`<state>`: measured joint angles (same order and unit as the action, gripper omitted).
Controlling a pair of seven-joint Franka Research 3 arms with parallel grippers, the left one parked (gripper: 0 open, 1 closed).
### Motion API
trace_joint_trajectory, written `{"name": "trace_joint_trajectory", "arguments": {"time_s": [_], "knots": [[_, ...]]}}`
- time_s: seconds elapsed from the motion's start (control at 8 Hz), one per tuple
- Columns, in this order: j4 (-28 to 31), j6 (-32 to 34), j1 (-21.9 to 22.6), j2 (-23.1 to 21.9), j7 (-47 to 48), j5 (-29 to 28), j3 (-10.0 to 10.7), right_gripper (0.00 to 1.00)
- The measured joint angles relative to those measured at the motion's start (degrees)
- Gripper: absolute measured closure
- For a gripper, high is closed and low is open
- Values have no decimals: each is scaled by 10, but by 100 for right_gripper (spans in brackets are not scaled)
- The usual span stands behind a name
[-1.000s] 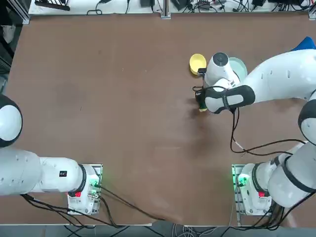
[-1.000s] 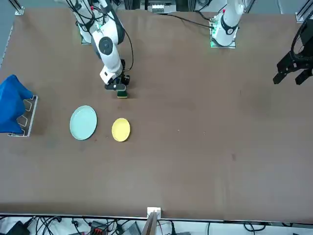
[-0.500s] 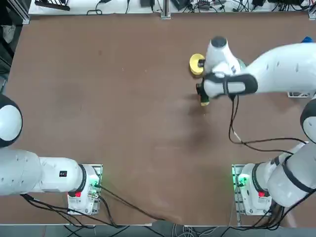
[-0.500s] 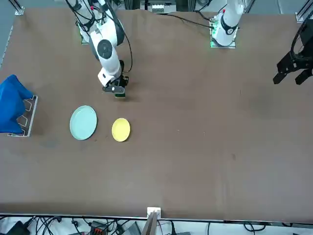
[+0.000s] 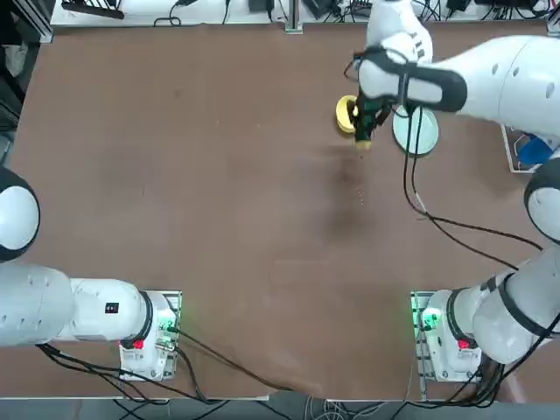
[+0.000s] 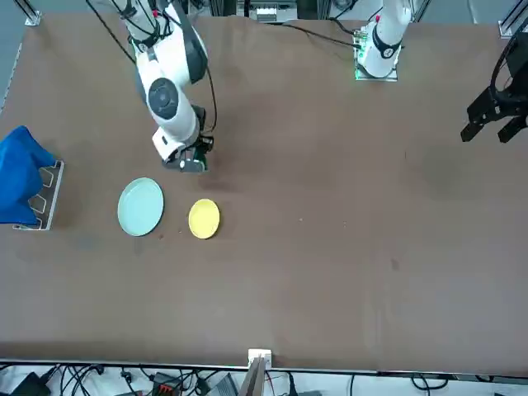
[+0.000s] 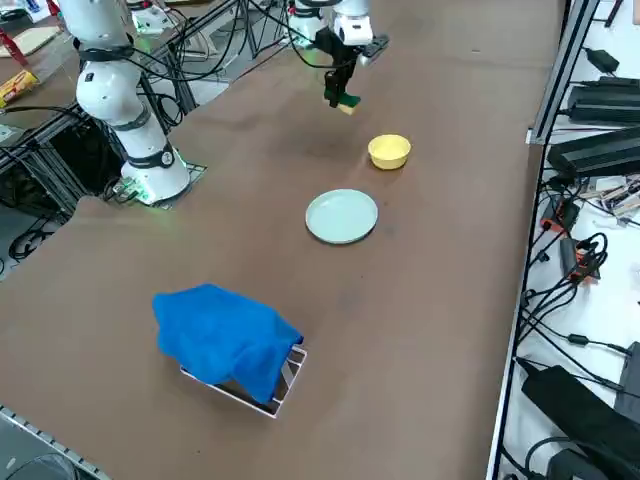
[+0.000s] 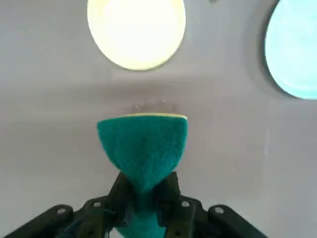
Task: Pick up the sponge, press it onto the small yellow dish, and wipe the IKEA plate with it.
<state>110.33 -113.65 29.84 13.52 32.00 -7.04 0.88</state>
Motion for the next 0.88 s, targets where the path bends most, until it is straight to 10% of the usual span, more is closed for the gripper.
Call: {"name": "trace_joint_trajectory", "arguments": {"time_s": [0.88], "knots": [[-206, 83, -66, 148, -93, -58, 0, 74]]}}
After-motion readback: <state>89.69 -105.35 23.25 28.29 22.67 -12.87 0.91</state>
